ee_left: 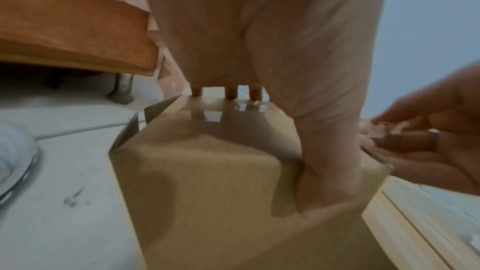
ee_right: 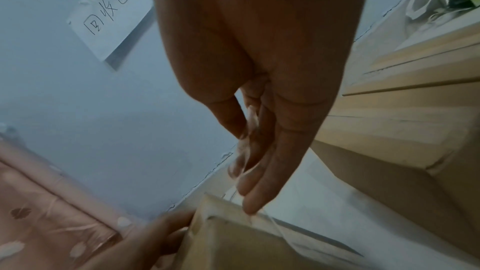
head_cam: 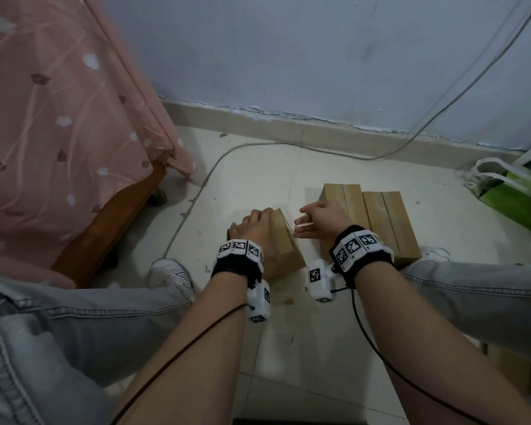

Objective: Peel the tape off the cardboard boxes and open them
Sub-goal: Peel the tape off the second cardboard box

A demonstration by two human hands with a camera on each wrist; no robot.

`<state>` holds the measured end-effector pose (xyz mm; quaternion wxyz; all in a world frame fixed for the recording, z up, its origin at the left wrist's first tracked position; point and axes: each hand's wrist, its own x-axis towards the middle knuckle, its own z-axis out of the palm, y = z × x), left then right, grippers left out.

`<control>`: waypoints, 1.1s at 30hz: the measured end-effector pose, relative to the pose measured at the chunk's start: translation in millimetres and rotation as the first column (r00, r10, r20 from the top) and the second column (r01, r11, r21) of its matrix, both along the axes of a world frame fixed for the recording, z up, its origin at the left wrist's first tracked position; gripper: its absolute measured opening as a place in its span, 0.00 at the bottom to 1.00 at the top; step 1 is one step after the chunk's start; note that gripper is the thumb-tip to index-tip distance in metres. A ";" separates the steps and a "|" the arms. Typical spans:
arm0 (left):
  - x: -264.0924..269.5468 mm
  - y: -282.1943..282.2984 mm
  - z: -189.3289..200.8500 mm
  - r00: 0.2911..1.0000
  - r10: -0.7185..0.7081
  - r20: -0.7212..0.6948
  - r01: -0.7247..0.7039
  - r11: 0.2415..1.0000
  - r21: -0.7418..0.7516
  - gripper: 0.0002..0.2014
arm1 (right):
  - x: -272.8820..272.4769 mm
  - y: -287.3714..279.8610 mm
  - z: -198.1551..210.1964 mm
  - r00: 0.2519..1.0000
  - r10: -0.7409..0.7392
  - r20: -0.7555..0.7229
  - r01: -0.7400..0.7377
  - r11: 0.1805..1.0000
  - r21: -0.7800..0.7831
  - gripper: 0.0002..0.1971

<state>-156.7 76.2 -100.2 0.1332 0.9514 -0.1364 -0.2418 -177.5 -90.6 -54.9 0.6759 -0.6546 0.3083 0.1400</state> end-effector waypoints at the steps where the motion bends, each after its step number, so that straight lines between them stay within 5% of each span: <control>1: 0.7 3.4 -0.4 0.999 0.034 0.015 -0.034 0.999 -0.041 0.59 | 0.8 -2.9 -0.3 1.000 -0.023 0.011 0.023 1.000 -0.004 0.11; 9: 6.2 56.3 -4.0 0.945 0.288 -0.155 -0.327 0.815 -0.478 0.66 | 3.0 -35.8 -18.6 0.954 -0.292 0.064 0.297 0.950 -0.095 0.13; 16: -11.9 73.8 -30.8 0.904 0.331 -0.270 -0.411 0.847 -0.338 0.65 | 5.6 -53.7 -20.6 0.882 -0.448 0.144 0.470 0.819 -0.329 0.16; 21: -23.9 96.8 -45.2 0.814 0.512 -0.276 -0.578 0.766 -0.283 0.62 | -3.0 -92.8 -11.0 0.777 -0.607 0.166 0.614 0.674 -0.411 0.11; 27: -16.0 85.4 -31.9 0.833 0.504 -0.228 -0.553 0.766 -0.327 0.59 | -5.2 -68.8 -13.3 0.945 -0.298 0.134 0.324 0.801 -0.504 0.07; 33: -5.3 70.6 -9.9 0.879 0.454 -0.143 -0.474 0.804 -0.359 0.59 | -9.2 -31.6 -43.5 0.995 0.091 -0.050 -0.100 0.706 -0.702 0.10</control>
